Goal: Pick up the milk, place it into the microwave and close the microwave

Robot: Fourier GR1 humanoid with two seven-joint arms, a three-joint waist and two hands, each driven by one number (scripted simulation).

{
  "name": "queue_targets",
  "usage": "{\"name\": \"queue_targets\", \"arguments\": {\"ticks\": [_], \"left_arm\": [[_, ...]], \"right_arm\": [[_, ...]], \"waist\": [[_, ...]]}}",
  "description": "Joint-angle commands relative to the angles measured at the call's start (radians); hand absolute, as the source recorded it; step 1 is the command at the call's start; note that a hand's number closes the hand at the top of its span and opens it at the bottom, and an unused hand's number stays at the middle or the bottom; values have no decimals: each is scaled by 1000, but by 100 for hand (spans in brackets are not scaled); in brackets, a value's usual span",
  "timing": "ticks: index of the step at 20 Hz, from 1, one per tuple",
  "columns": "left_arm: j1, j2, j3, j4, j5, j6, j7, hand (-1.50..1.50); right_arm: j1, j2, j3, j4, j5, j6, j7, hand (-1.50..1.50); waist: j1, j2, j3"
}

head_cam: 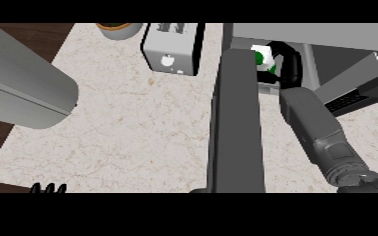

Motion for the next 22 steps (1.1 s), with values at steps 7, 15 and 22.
{"name": "queue_targets", "arguments": {"ticks": [7,15,22], "left_arm": [[-39,3,2,22,-4,-5,14,-150],[-59,10,9,43,9,-16,25,-150],[-84,15,7,40,-9,-16,23,-150]], "right_arm": [[-49,-21,-31,1,14,-231,-52,150],[-58,-17,-44,15,27,-311,-43,150],[57,-103,78,177,173,-599,291,-150]], "waist": [[17,15,-1],[33,22,-1],[61,45,-12]]}}
